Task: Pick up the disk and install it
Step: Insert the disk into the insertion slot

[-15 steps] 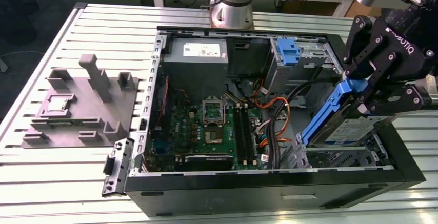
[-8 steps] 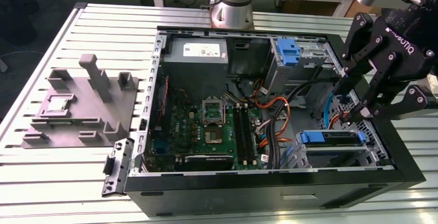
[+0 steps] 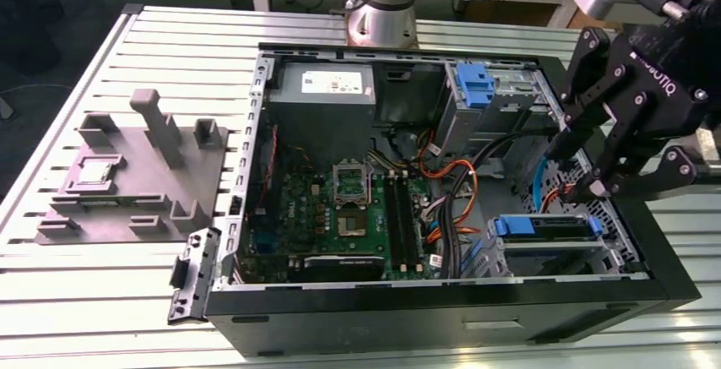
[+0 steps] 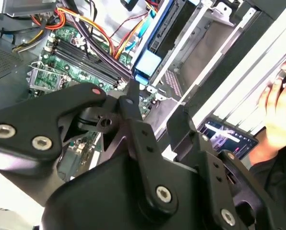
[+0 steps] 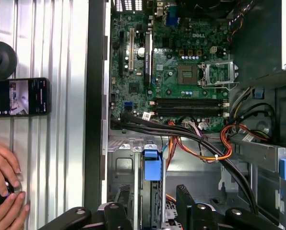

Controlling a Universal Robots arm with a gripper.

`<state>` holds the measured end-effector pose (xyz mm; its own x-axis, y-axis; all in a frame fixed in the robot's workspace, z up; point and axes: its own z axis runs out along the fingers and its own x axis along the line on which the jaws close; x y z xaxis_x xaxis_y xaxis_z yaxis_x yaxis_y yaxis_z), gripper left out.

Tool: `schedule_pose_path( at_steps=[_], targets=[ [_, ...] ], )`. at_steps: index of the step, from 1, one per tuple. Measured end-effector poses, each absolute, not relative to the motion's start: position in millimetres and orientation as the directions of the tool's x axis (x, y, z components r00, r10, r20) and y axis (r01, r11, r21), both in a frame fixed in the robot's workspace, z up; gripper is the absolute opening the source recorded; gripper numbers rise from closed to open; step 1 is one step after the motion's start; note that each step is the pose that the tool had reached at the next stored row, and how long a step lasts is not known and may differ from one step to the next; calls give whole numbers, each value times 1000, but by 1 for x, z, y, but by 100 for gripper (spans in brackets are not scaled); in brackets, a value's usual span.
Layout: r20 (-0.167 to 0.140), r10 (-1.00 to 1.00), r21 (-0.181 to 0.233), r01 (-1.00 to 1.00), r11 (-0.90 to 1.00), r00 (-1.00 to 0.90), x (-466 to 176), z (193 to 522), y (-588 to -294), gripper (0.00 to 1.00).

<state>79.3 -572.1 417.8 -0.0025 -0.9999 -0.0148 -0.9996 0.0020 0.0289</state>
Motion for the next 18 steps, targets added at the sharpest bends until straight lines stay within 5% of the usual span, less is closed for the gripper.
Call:
schedule_pose_path(
  at_steps=[9,18],
  targets=[
    [-15,-1000,28,-1000,2,-2,79,402,-572,13],
    [-15,-1000,19,-1000,2,-2,79,386,-572,10]
  ],
)
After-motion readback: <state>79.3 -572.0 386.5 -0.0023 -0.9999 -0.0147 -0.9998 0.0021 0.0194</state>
